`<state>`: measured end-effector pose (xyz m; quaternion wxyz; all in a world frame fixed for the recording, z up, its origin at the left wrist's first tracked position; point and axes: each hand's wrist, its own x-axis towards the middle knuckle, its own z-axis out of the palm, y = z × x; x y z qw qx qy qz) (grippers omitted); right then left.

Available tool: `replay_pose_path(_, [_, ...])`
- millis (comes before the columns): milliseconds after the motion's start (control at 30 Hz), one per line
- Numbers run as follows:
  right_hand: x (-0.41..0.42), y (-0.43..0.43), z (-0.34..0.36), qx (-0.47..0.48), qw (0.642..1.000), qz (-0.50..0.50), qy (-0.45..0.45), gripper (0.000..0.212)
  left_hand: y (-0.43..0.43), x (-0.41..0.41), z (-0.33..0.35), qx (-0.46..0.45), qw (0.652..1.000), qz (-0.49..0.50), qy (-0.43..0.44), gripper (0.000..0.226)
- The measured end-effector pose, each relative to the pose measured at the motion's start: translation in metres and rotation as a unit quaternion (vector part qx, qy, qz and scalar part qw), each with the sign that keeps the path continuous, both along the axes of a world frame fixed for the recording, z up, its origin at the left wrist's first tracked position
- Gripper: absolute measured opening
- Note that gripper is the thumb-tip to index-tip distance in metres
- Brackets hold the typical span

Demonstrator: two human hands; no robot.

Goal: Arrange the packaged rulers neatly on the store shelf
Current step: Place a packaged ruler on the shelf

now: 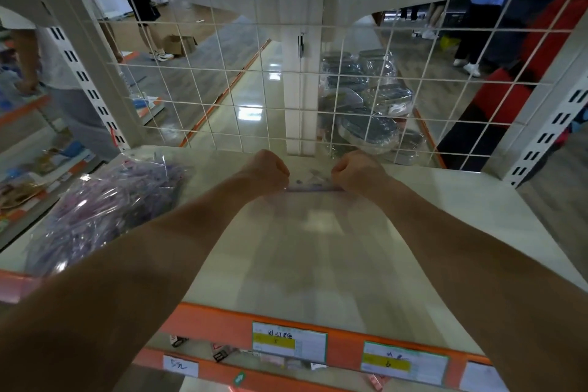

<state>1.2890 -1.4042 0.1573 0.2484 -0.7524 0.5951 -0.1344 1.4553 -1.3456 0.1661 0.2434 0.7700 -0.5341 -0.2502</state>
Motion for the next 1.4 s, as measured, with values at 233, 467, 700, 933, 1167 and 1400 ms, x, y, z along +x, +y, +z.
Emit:
replay_pose_path(233, [0.002,0.008,0.011,0.003,0.994,0.068,0.089,0.036,0.001,-0.006,0.001,0.022,0.986,-0.079,-0.146,0.045])
replay_pose_path(467, [0.015,0.021,0.01,-0.036,0.983,0.078,0.162,0.029,0.003,-0.015,-0.005,0.002,0.971,-0.091,-0.223,0.027])
replay_pose_path(700, [0.02,0.031,0.017,-0.056,0.978,0.078,0.185,0.029,0.008,-0.023,-0.005,-0.001,0.956,-0.097,-0.275,0.026])
replay_pose_path(933, [0.027,0.032,0.034,-0.089,0.974,0.095,0.183,0.044,0.026,0.013,0.025,-0.034,0.952,-0.07,-0.294,0.034])
replay_pose_path(1167, [0.075,0.06,0.06,-0.111,0.974,0.165,0.109,0.03,0.066,0.081,0.054,-0.018,0.958,0.003,-0.287,0.032])
replay_pose_path(1400, [0.142,0.095,0.068,-0.083,0.961,0.258,0.058,0.032,0.105,0.127,0.069,-0.005,0.964,0.049,-0.26,0.029])
